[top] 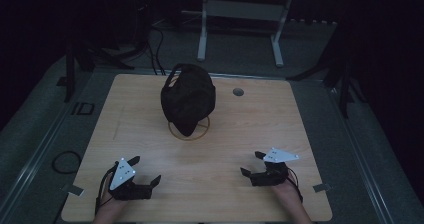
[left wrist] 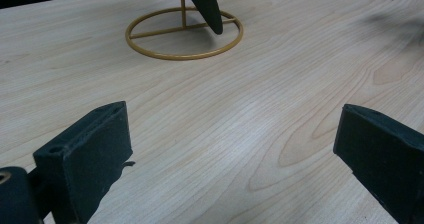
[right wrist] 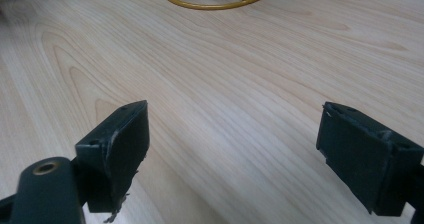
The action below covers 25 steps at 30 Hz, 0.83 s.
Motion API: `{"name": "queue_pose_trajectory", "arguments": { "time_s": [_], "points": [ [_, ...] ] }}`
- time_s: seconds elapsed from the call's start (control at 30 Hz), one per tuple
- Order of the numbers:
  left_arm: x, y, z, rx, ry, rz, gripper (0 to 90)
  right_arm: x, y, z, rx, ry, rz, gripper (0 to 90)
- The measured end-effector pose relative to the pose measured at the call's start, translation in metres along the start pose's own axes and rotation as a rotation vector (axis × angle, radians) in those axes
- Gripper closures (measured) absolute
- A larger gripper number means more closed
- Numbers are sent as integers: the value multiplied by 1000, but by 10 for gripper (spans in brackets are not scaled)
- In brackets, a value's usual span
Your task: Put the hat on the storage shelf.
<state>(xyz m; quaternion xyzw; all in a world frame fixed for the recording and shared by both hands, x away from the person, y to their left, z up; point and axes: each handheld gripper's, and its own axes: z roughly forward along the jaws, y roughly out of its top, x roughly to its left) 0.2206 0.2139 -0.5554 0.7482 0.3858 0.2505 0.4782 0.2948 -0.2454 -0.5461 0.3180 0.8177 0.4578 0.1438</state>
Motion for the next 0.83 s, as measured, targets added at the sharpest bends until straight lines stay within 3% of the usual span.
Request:
{"name": "queue_pose_trajectory", "arguments": {
  "time_s": [0.2,0.33,0.53,0.83],
  "points": [
    [0,0,0,-6,4,1,26,-1,-8,-10,-8,8,-22,134],
    [-1,0,0,-6,-1,0,25,0,-12,-14,-1,13,-67,134],
    [0,0,0,-5,-5,-3,25,-2,-15,-18,-24,34,-71,135],
    [0,-1,-1,-4,-8,-6,25,-3,-15,-16,-14,27,-74,135]
  ]
}}
